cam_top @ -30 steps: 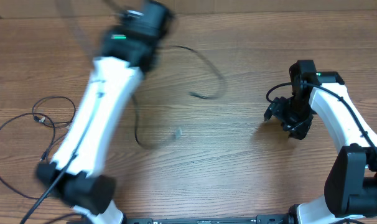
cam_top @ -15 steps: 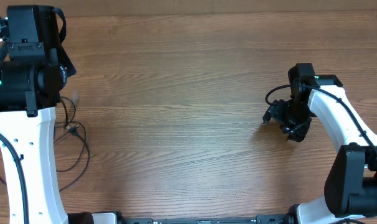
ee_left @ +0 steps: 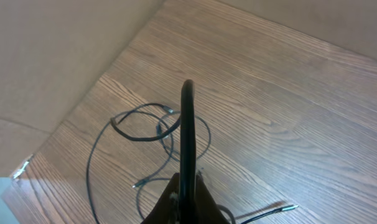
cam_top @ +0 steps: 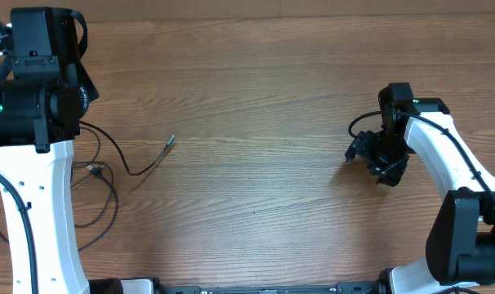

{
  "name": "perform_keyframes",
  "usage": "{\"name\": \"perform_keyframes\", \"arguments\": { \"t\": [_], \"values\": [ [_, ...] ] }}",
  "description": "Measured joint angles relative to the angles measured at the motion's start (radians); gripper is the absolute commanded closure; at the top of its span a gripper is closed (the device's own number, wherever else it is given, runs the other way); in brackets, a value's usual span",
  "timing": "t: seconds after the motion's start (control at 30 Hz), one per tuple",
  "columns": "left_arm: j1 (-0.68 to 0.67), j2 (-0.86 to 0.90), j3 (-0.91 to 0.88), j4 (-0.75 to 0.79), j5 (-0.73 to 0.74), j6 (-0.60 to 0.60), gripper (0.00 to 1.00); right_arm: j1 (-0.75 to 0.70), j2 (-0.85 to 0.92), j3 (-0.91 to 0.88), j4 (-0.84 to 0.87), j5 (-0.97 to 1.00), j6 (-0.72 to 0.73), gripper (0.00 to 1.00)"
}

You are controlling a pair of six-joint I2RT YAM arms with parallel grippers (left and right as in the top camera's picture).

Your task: Untangle cables

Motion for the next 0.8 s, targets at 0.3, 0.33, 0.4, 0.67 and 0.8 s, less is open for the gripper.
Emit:
{"name": "perform_keyframes", "arguments": {
  "t": [0.3, 0.33, 0.4, 0.67, 0.8],
  "values": [
    [0.0, -0.036, 0.0, 0.11, -0.023, 0.001, 0.96, 0.0, 0.0, 0.0, 0.012, 0.0, 0.0, 0.2],
    [0.0, -0.05, 0.0, 0.127, -0.024, 0.001, 0.96, 0.0, 0.0, 0.0, 0.012, 0.0, 0.0, 0.2],
    [0.0, -0.079, 0.0, 0.151, -0.026, 0.001, 0.96, 0.0, 0.0, 0.0, 0.011, 0.0, 0.0, 0.2],
    [0.0, -0.14, 0.005, 0.174, -0.052, 0.001, 0.96, 0.0, 0.0, 0.0, 0.011, 0.0, 0.0, 0.2],
    [0.003, -0.105, 0.005, 0.182, -0.094, 0.001, 0.96, 0.0, 0.0, 0.0, 0.011, 0.0, 0.0, 0.2]
  ]
}}
